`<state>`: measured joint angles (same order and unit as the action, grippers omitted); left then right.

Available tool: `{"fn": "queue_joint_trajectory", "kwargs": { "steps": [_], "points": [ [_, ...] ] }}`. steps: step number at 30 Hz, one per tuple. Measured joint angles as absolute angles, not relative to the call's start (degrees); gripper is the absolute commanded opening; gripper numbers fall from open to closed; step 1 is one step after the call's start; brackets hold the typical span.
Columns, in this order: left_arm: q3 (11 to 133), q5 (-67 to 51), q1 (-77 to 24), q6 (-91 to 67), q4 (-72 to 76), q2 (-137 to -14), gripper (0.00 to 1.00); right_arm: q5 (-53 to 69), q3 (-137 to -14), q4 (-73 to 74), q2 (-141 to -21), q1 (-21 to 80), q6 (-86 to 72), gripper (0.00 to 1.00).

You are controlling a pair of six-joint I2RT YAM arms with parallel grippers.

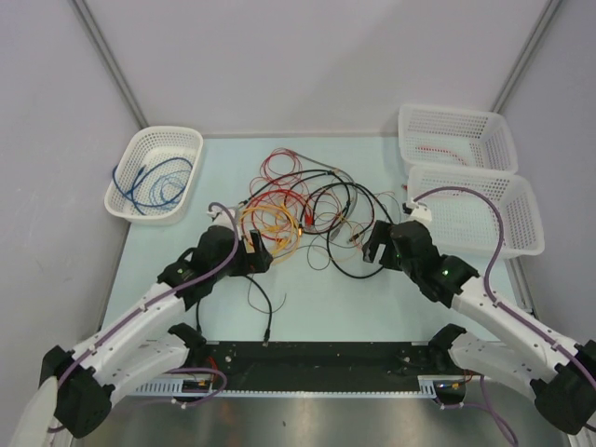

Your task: Untangle the cables

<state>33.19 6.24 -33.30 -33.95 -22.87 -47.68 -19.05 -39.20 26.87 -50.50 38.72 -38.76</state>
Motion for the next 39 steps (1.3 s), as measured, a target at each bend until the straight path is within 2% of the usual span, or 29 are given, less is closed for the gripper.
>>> {"fn": "queue_joint_trajectory", "kwargs": {
  "steps": [4,10,13,17,21,24,27,29,30,31,32,34,39],
  "points": [
    [34.7,7.6,-33.3,-32.8,-23.2,-53.7,0.98,-16.0,-37.6,24.0,-54.0,39.0,-37.0,0.85],
    [43.6,10.2,-33.3,-30.5,-20.9,-68.6,0.88,-12.5,-36.5,19.2,-57.0,40.4,-35.6,0.81],
    [48.5,10.5,-33.3,-29.3,-18.7,-75.8,0.74,-11.7,-36.5,17.5,-57.6,40.6,-34.9,0.79],
    [54.2,9.8,-33.2,-27.6,-15.7,-85.2,0.63,-11.4,-36.5,17.2,-57.5,40.3,-34.3,0.78],
    [57.3,8.1,-33.2,-27.0,-14.2,-92.7,0.61,-10.8,-36.5,17.3,-55.9,39.4,-33.6,0.78],
    [58.1,7.3,-33.2,-26.9,-14.2,-95.7,0.65,-10.6,-36.5,17.5,-54.3,38.3,-33.2,0.78],
    [59.4,7.2,-33.2,-26.9,-14.6,-98.2,0.64,-10.0,-36.5,17.5,-53.9,37.0,-32.8,0.78],
    [61.4,7.2,-33.2,-26.8,-15.0,-100.2,0.58,-9.7,-36.5,17.6,-54.3,36.4,-32.6,0.80],
    [62.3,7.1,-33.2,-26.7,-15.1,-101.2,0.50,-9.7,-36.5,17.6,-54.6,36.3,-32.6,0.80],
    [63.1,6.9,-33.2,-26.5,-15.2,-102.0,0.23,-9.8,-36.5,17.7,-54.9,36.1,-32.5,0.80],
    [63.6,6.8,-33.2,-26.5,-15.2,-102.7,0.13,-9.8,-36.5,17.7,-55.2,36.1,-32.5,0.80],
    [64.8,6.4,-33.2,-26.0,-15.5,-104.0,0.00,-9.8,-36.5,17.8,-55.6,35.8,-32.5,0.80],
    [65.3,6.1,-33.2,-24.8,-16.0,-104.2,0.00,-10.3,-36.5,18.4,-55.0,35.2,-32.6,0.80]
  ]
}}
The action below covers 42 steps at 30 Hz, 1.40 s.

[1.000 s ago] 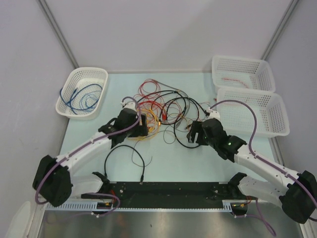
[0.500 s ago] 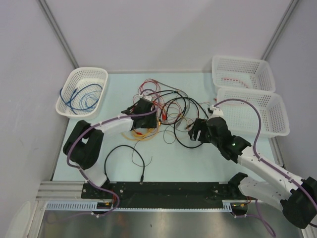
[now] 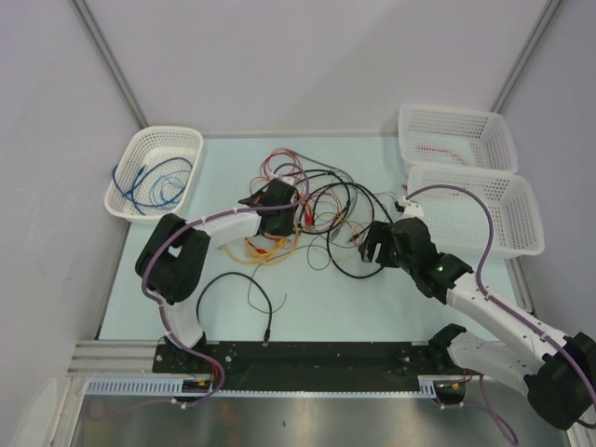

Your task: Untangle the cables

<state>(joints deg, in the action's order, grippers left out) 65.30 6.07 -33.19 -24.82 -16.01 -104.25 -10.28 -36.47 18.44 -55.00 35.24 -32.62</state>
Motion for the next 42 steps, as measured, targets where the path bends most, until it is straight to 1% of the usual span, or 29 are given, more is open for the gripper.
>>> {"fn": "queue_joint_trajectory", "kwargs": {
  "steps": [3,5,10,12,14,18,20,21,23,24,26,27,28,30,33,34,38,42],
  "points": [
    [65.3,6.9,-33.2,-24.0,-17.8,-102.0,0.00,-11.6,-36.4,19.0,-53.0,35.2,-32.8,0.80],
    [65.3,7.4,-33.2,-23.4,-19.6,-98.0,0.00,-12.5,-36.4,19.2,-51.4,35.2,-32.9,0.80],
    [67.9,6.5,-33.2,-22.0,-22.0,-81.6,0.00,-13.2,-36.4,19.2,-49.4,35.2,-33.3,0.79],
    [70.8,4.8,-33.2,-21.9,-21.6,-75.7,0.00,-13.2,-36.4,19.2,-49.1,35.2,-34.0,0.78],
    [74.2,1.5,-33.1,-22.0,-20.7,-70.3,0.00,-13.2,-36.4,19.3,-48.4,35.2,-35.2,0.75],
    [79.9,-6.6,-33.1,-22.5,-18.9,-64.3,0.01,-12.4,-36.4,19.3,-45.7,33.3,-37.8,0.75],
    [80.7,-9.8,-33.1,-23.0,-18.3,-62.9,0.06,-10.9,-36.4,19.0,-43.9,31.6,-38.0,0.76],
    [80.7,-10.8,-33.1,-23.1,-18.4,-62.4,0.14,-10.2,-36.4,18.7,-42.9,31.1,-38.0,0.76],
    [80.4,-11.7,-33.1,-23.1,-18.9,-62.2,0.27,-9.0,-36.4,18.2,-41.1,30.9,-38.0,0.78],
    [79.7,-11.8,-33.1,-23.0,-19.2,-62.3,0.40,-8.4,-36.4,18.0,-40.3,30.9,-37.9,0.79],
    [77.0,-11.9,-33.1,-22.6,-20.3,-62.9,0.53,-7.7,-36.4,18.0,-39.6,30.9,-38.0,0.79],
    [74.8,-11.8,-33.1,-22.6,-20.5,-63.4,0.65,-7.4,-36.4,18.1,-39.6,30.9,-38.0,0.79],
    [72.2,-11.6,-33.2,-22.7,-20.6,-63.9,0.69,-7.0,-36.4,18.3,-39.6,30.9,-38.0,0.79],
    [66.7,-10.5,-33.5,-22.9,-20.8,-65.8,0.72,-6.9,-36.4,18.8,-39.7,30.9,-38.0,0.80],
    [58.3,-8.4,-33.5,-23.4,-21.1,-69.7,0.65,-7.0,-36.4,19.6,-39.7,30.9,-37.9,0.80],
    [57.0,-7.9,-33.5,-23.4,-21.4,-70.9,0.65,-7.0,-36.4,19.6,-39.8,30.9,-37.9,0.80],
    [55.6,-6.7,-33.6,-23.3,-20.5,-76.8,0.65,-7.1,-36.4,19.5,-40.6,30.8,-37.6,0.80],
    [55.7,-6.1,-33.6,-23.4,-16.4,-83.4,0.67,-7.2,-36.4,19.5,-43.5,30.8,-37.4,0.81]
  ]
}}
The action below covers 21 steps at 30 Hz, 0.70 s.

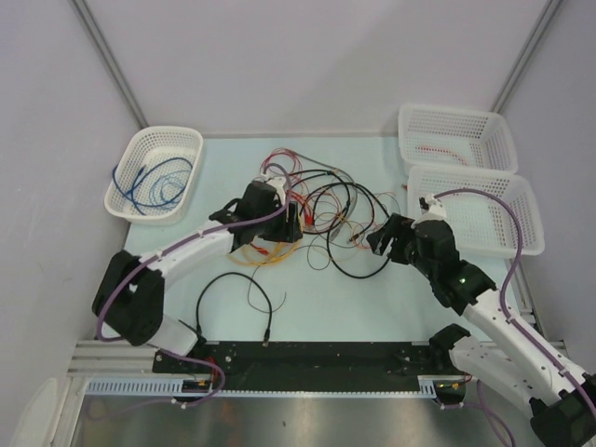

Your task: Untangle the cables

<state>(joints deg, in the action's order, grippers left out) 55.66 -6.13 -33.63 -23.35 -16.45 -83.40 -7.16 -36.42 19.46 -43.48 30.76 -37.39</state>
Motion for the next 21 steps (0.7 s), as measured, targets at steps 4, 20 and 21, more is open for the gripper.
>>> {"fn": "queue_joint_trajectory", "kwargs": {
  "steps": [4,20,21],
  "points": [
    [58.7,-5.8,-33.6,-23.3,-14.7,-92.1,0.66,-7.4,-36.4,19.4,-46.4,30.7,-36.3,0.81],
    [65.7,-3.1,-34.5,-21.7,-13.8,-105.7,0.00,-7.4,-36.3,19.2,-49.5,27.3,-32.9,0.82],
    [65.6,-3.0,-34.5,-21.5,-13.9,-105.4,0.00,-7.4,-36.2,19.0,-49.5,27.2,-32.9,0.81]
  ]
}}
